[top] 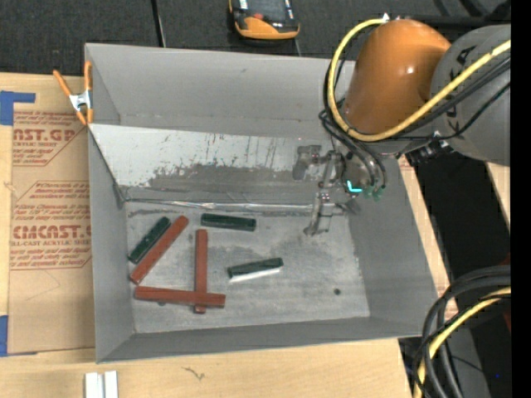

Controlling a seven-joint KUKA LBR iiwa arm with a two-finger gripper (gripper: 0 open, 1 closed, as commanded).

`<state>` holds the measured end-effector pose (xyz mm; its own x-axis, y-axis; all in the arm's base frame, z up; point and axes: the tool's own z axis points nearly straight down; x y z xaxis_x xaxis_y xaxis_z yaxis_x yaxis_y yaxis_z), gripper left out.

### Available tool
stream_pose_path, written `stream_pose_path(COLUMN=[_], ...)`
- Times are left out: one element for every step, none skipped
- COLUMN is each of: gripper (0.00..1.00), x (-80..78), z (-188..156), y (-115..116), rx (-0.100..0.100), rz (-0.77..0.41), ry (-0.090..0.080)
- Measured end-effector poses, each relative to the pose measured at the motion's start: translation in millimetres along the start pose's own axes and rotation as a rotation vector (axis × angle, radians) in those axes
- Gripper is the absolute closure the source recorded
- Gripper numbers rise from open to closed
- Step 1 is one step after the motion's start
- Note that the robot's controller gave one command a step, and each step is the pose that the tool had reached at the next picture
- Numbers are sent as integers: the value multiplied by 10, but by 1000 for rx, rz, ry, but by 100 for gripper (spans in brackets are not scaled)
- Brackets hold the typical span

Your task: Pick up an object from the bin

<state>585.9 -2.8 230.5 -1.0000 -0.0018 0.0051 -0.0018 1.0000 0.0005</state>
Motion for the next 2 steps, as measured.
stream_pose_path(gripper=[0,0], x=[-15,60], z=[-41,781], y=[0,541], rx=[0,-2], rz=[0,17], ry=[-8,-11])
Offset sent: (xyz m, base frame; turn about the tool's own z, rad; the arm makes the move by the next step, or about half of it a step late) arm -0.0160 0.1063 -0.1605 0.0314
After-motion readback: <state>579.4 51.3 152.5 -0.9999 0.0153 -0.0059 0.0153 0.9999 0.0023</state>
